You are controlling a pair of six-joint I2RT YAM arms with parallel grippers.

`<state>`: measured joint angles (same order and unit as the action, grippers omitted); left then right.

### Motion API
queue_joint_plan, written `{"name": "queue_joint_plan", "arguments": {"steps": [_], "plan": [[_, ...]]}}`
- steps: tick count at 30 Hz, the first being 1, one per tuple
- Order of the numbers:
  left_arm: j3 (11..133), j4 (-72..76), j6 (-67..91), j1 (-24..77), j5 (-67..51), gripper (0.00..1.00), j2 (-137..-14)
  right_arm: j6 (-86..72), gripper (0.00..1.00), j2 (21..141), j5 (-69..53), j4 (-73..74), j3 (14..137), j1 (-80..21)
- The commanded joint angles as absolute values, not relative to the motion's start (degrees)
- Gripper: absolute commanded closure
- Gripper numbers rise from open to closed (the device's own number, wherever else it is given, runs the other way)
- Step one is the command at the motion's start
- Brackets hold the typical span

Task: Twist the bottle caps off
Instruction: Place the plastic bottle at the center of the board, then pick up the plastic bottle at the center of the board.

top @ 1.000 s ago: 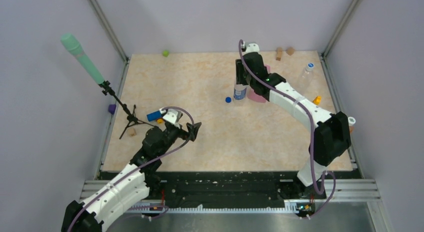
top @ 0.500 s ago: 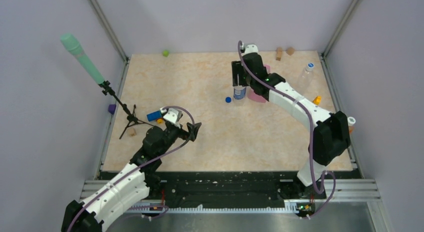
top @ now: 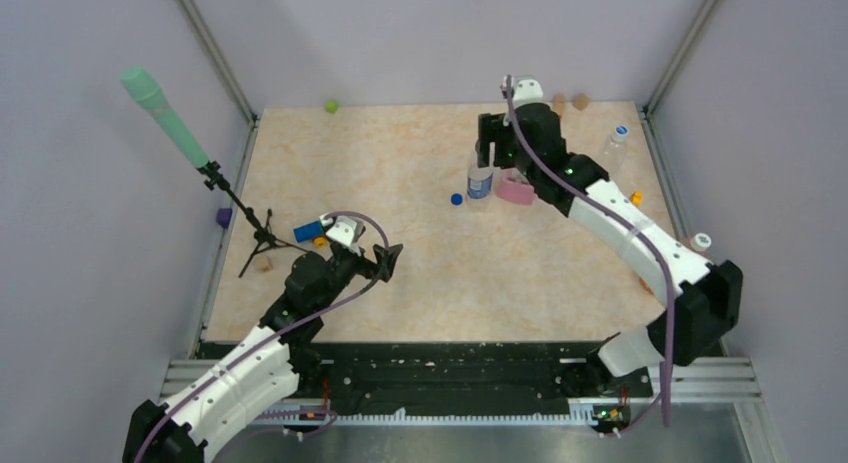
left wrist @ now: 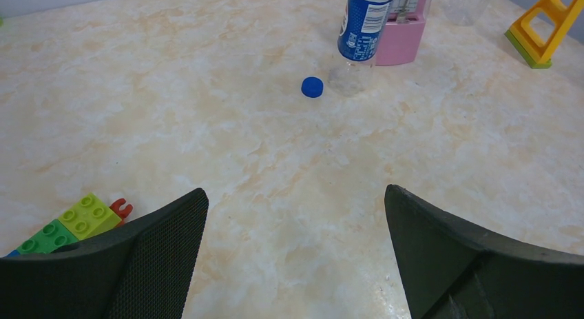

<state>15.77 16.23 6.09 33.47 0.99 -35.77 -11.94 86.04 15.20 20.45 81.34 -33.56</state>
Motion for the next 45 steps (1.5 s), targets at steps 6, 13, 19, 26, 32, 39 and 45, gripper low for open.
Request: {"name": "queue_joint_plan", "arguments": {"steps": [6, 13, 19, 26, 32, 39, 45], "plan": [[20.5, 17.1, 8.0, 33.6, -1.1, 0.01, -36.0, -13.0, 0.28, 75.4, 28.2, 20.2, 81.8, -24.3], [19.5, 17.3, 9.5, 33.6, -1.4, 0.01, -33.8, -16.7, 0.27, 81.3, 24.5, 25.3, 86.4, -10.4], [17.9, 17.8, 9.0, 33.5, -2.1, 0.01, -30.3, -15.5, 0.27, 85.0, 24.5, 25.6, 88.4, -5.6], [17.8, 18.4, 8.3, 33.5, -1.5, 0.01, -29.9, -14.2, 0.27, 91.2, 24.0, 27.7, 91.7, -1.0], [18.8, 17.6, 9.1, 33.5, -0.5, 0.01, -31.2, -12.8, 0.29, 96.2, 22.5, 28.1, 94.5, -0.2], [18.9, 17.4, 9.6, 33.5, -0.5, 0.01, -31.6, -12.6, 0.32, 101.7, 21.1, 27.8, 96.0, 2.1], [18.6, 17.1, 9.5, 33.5, -0.5, 0.01, -31.0, -11.0, 0.40, 103.8, 22.9, 27.8, 96.7, 2.5]]}}
